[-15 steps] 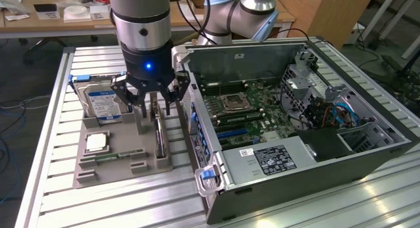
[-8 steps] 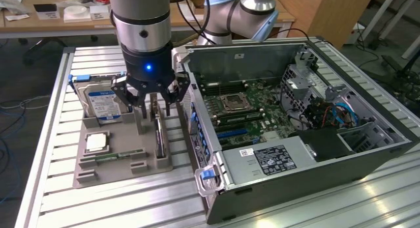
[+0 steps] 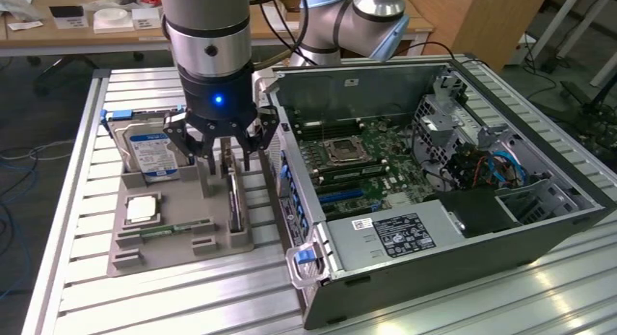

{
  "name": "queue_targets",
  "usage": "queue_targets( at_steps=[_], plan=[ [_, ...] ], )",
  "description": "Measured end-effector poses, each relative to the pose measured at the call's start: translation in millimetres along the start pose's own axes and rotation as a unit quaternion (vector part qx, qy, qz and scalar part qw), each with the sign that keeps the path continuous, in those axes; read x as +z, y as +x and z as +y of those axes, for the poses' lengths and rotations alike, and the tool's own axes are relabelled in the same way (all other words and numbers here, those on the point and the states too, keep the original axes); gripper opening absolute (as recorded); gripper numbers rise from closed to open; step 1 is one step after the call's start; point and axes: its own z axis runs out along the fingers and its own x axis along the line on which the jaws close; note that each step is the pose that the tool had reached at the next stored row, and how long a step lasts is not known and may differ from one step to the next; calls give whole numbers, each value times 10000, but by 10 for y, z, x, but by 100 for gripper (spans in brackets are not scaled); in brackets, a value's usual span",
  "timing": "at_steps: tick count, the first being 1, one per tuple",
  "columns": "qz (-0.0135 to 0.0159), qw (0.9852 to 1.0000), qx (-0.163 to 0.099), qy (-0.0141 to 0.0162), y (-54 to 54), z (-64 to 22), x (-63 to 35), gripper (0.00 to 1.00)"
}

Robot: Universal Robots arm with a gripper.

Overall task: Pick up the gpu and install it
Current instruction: 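Pick up the gpu and move the gpu toward the slot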

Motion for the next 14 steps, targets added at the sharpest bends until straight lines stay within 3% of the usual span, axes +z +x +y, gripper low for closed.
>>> queue_targets(
  at_steps=[14],
  plan=[
    [0,10000,0,0,4,-7,152,53]
  ],
)
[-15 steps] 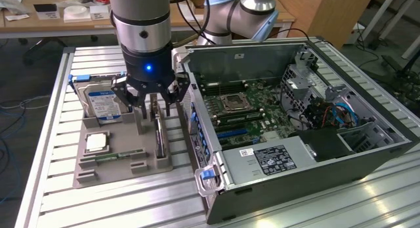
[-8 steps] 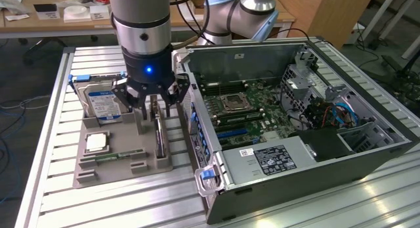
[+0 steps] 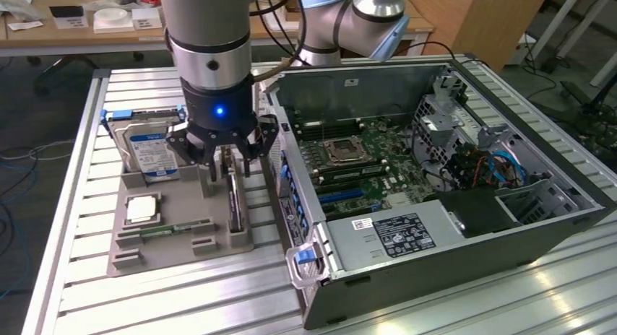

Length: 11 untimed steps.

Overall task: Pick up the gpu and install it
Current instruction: 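Pick up the gpu and move the gpu toward the slot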

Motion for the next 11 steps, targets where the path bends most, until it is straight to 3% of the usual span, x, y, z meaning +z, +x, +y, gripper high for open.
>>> queue_targets(
  at_steps=[11],
  plan=[
    [0,10000,0,0,4,-8,171,53]
  ],
)
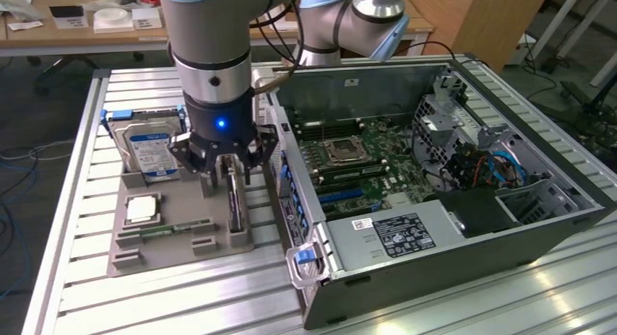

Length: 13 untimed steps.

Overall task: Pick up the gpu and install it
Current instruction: 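Pick up the gpu and move the gpu toward the slot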

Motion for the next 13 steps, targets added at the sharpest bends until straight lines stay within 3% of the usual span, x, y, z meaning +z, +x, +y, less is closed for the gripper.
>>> queue_targets(
  at_steps=[7,13],
  plan=[
    [-1,10000,0,-1,0,0,13,53],
    [0,10000,0,0,3,-5,102,53]
  ],
)
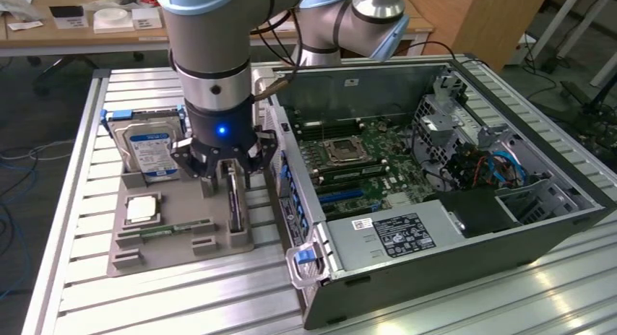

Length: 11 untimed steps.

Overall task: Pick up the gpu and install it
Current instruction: 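Pick up the gpu and move the gpu toward the slot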

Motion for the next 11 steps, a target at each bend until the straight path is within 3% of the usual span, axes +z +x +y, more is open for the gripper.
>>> queue_targets(
  at_steps=[11],
  plan=[
    [0,10000,0,0,2,-5,106,53]
  ],
)
